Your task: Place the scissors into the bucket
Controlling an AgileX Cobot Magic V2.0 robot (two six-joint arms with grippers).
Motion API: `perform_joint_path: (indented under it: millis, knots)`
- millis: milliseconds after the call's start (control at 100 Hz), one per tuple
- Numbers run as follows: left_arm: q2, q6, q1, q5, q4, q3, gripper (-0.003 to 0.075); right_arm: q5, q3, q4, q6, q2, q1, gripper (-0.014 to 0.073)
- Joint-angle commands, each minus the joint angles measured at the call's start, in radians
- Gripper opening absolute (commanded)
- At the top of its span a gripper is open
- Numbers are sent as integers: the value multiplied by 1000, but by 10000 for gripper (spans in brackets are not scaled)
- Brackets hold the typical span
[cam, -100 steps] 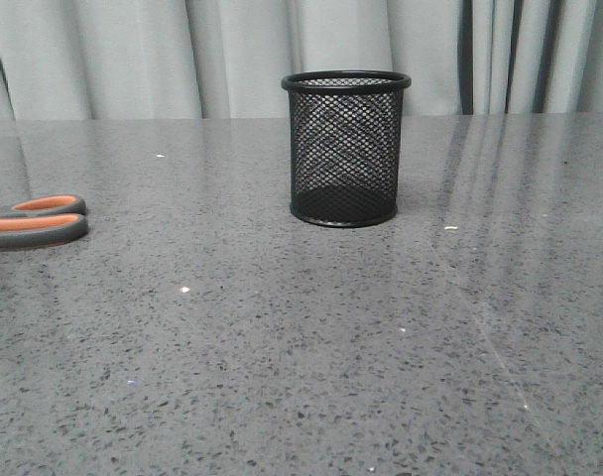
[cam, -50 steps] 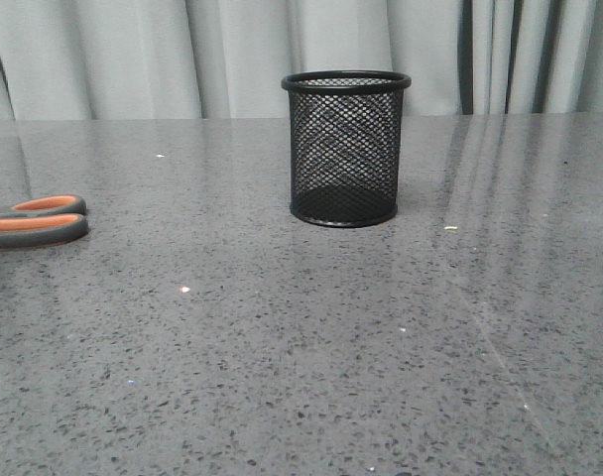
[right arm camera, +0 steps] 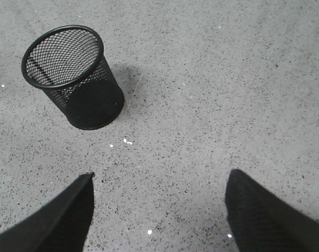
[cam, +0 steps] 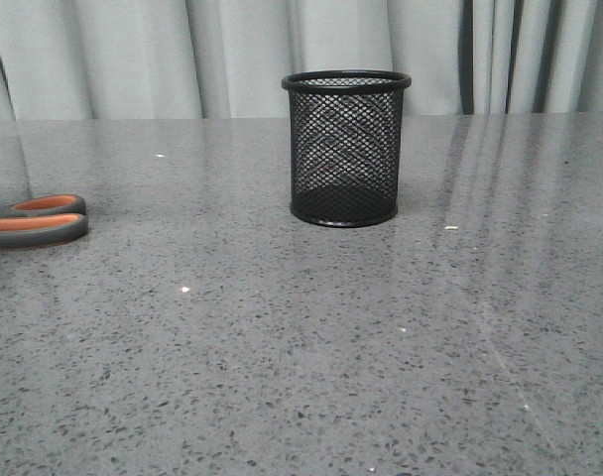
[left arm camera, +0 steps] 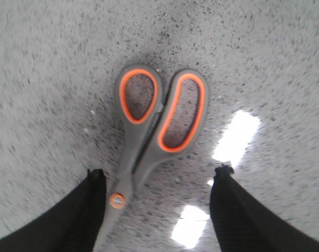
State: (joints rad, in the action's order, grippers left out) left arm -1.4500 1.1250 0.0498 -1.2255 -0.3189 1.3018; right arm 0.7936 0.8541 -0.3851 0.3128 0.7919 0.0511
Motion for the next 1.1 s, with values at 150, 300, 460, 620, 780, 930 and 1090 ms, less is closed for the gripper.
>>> perform_joint_path:
  millis: [150, 300, 460, 620, 780, 930, 1090]
  knots:
    - [-23, 217, 3, -51, 40, 65, 410, -54, 35, -22, 17, -1, 7, 475]
    - [-29, 323, 3, -51, 68, 65, 412, -54, 35, -22, 26, -1, 42, 475]
    - [-46, 391, 3, -50, 61, 65, 411, -56, 35, -17, 26, -1, 65, 475]
    - [-88, 415, 3, -50, 26, 65, 411, -57, 35, -11, 27, -1, 76, 475]
    - [-124, 424, 3, -50, 26, 65, 411, -57, 35, -11, 27, -1, 84, 475]
    - [-162, 432, 3, -50, 26, 65, 411, -57, 35, -9, 27, -1, 95, 475]
    - [-186, 432, 3, -50, 22, 65, 411, -57, 35, -8, 27, -1, 102, 475]
